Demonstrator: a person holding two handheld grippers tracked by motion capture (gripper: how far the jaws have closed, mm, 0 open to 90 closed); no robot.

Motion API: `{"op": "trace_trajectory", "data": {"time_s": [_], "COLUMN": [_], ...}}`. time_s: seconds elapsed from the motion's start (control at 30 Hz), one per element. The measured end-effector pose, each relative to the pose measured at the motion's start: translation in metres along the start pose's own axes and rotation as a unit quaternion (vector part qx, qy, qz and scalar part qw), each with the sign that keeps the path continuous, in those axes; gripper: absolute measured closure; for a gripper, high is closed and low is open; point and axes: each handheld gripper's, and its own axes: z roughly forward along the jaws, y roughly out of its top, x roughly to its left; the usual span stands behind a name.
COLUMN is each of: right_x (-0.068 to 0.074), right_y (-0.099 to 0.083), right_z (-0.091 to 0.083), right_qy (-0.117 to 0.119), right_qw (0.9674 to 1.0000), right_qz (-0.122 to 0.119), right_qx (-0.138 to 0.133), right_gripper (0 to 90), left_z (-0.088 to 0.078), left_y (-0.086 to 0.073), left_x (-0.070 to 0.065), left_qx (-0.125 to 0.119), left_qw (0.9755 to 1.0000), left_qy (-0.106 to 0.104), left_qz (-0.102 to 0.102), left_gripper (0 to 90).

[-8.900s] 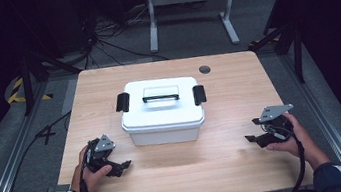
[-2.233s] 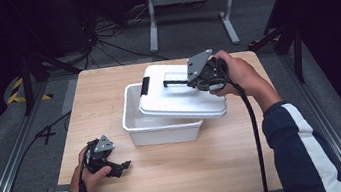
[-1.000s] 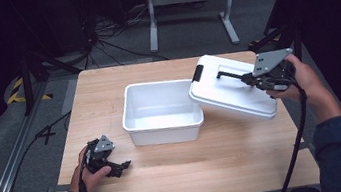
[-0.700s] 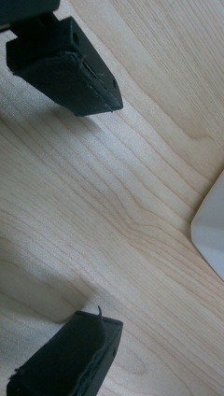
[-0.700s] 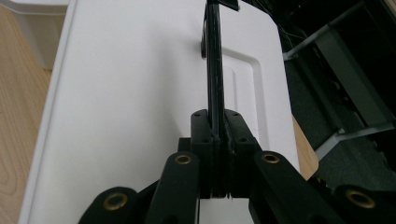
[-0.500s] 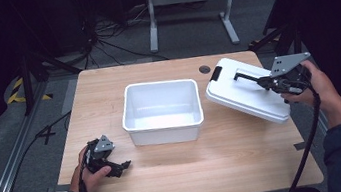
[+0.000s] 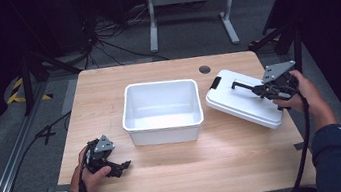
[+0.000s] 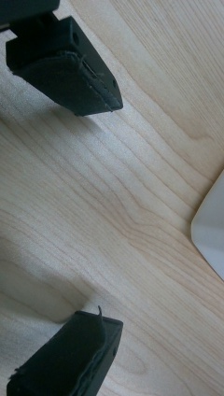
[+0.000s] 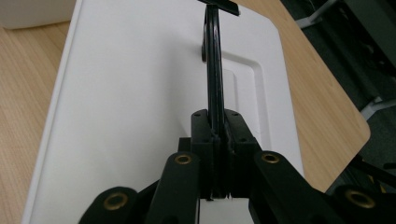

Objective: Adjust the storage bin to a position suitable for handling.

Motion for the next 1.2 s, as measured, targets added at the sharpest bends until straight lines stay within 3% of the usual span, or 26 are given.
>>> {"op": "trace_trajectory", "data": {"time_s": [0.53, 0.7, 1.2], "right_x": [0.008, 0.009, 0.007], "right_y": [-0.004, -0.007, -0.028], "right_z": [0.041, 0.046, 0.062], "right_qy": [0.028, 0.028, 0.028], "right_qw": [0.9995, 0.9995, 0.9984], "right_qz": [0.012, 0.009, 0.044], "right_qx": [0.009, 0.014, 0.023], "right_gripper": [84.8, 84.7, 84.5], "left_z": [0.000, 0.000, 0.000], "left_y": [0.000, 0.000, 0.000], "left_x": [0.000, 0.000, 0.001], "left_qx": [0.000, 0.000, 0.000], "left_qw": [1.0000, 1.0000, 1.0000], "left_qy": [0.000, 0.000, -0.002], "left_qz": [0.000, 0.000, 0.004], "left_gripper": [0.3, 0.3, 0.2]}}
